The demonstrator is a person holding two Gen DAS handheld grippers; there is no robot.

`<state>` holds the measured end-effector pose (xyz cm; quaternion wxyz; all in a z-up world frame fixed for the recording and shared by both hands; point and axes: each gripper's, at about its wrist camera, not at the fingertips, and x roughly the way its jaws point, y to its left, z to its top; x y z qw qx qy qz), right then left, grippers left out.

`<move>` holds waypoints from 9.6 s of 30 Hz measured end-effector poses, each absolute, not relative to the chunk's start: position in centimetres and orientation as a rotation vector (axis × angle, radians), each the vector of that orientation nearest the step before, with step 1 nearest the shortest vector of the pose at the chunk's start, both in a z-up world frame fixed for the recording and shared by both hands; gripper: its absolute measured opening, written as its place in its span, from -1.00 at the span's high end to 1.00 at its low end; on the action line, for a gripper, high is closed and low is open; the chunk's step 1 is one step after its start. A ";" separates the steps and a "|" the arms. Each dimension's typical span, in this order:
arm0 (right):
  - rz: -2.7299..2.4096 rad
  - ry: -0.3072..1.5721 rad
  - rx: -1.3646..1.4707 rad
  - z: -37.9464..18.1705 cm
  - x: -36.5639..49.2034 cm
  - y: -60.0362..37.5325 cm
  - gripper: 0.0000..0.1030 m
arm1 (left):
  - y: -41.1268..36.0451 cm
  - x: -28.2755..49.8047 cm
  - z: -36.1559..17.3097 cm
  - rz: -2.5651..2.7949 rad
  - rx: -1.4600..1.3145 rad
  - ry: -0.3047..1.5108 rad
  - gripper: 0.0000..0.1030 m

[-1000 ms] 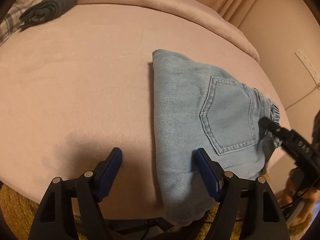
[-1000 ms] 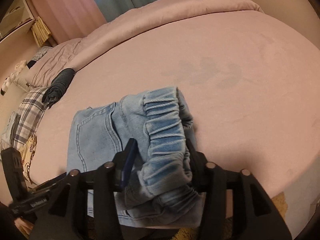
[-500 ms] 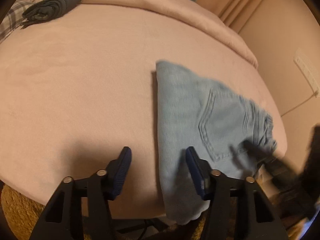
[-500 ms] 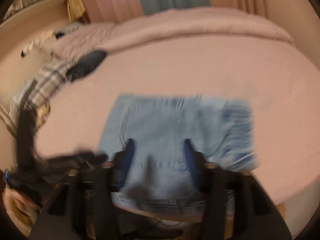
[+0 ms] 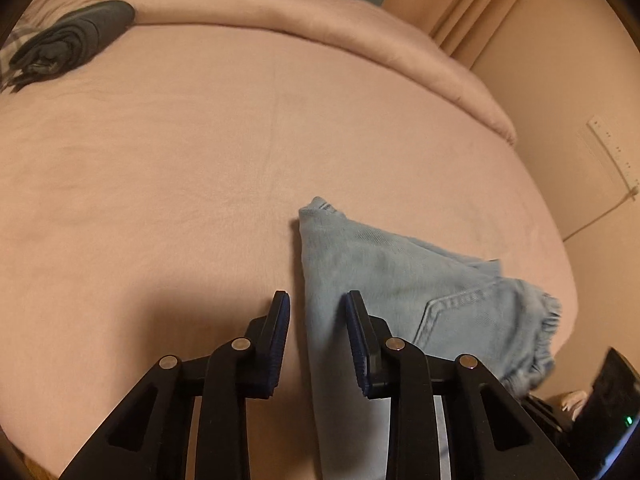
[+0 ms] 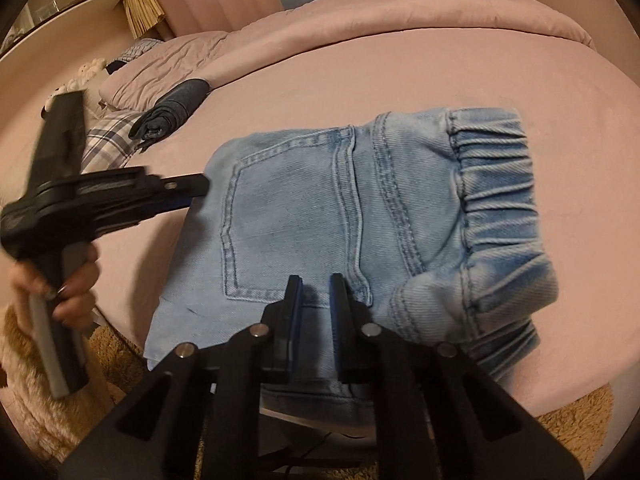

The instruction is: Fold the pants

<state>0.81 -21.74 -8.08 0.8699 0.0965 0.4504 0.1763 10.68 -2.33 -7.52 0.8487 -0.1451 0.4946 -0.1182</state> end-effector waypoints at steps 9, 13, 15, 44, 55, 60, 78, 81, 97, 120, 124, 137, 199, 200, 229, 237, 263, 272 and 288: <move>0.373 0.939 0.203 -8.3 1.2 -20.3 0.79 | -1.9 12.9 -8.7 -0.305 -0.379 1.100 0.43; 0.373 0.939 0.208 -8.2 1.0 -20.0 0.79 | -2.0 11.9 -6.5 -0.271 -0.368 1.039 0.43; 0.375 0.940 0.215 -8.2 1.0 -20.1 0.79 | -2.8 12.1 -5.6 -0.243 -0.287 0.988 0.43; 0.378 0.935 0.211 -8.4 1.4 -20.1 0.79 | -4.1 3.5 -8.9 -0.274 -0.257 1.041 0.34; 0.378 0.933 0.211 -8.5 1.4 -20.1 0.79 | -4.3 0.3 -8.9 -0.290 -0.226 1.058 0.34; 0.375 0.932 0.209 -8.5 1.4 -20.0 0.79 | -4.1 -0.6 -9.2 -0.286 -0.236 1.063 0.34; 0.365 0.947 0.182 -8.4 0.9 -19.5 0.78 | -4.3 -0.6 -9.8 -0.284 -0.247 1.076 0.34; 0.364 0.946 0.182 -8.3 0.9 -19.5 0.78 | -4.3 -0.7 -9.8 -0.282 -0.245 1.073 0.34; 0.356 0.943 0.169 -8.4 0.0 -18.9 0.78 | -4.4 -0.7 -10.0 -0.278 -0.247 1.072 0.34; 0.353 0.940 0.150 -8.4 -0.8 -18.6 0.77 | -4.5 -0.7 -9.9 -0.271 -0.248 1.079 0.34; 0.360 0.946 0.160 -8.4 -0.8 -18.6 0.77 | -4.4 -0.8 -9.9 -0.267 -0.247 1.079 0.34; 0.357 0.946 0.138 -8.2 -1.7 -18.5 0.73 | -4.4 -0.9 -10.0 -0.264 -0.252 1.077 0.34; 0.230 0.744 0.128 -2.2 -4.1 -21.7 -0.90 | -4.4 0.3 -4.8 -0.249 -0.239 0.965 -0.50; 0.221 0.739 0.146 -2.1 -4.0 -22.4 -0.91 | -4.3 0.4 -4.8 -0.245 -0.237 0.965 -0.50; 0.311 0.996 0.325 -8.6 0.8 -24.5 -0.86 | -5.2 6.7 -9.7 -0.344 -0.266 1.075 -0.50; 0.354 1.018 0.257 -9.3 4.0 -23.3 -0.88 | -5.6 9.8 -10.0 -0.409 -0.317 1.102 -0.56; 0.329 0.744 0.267 -0.2 3.5 -22.8 0.17 | -5.4 8.6 -0.9 -0.336 -0.292 0.882 0.54; 0.333 0.766 0.288 -1.1 8.6 -21.4 0.17 | -3.3 12.9 -2.9 -0.274 -0.318 0.908 0.54; 0.292 0.930 0.276 -7.1 11.5 -19.9 0.00 | -3.0 13.8 -7.2 -0.158 -0.283 0.996 0.54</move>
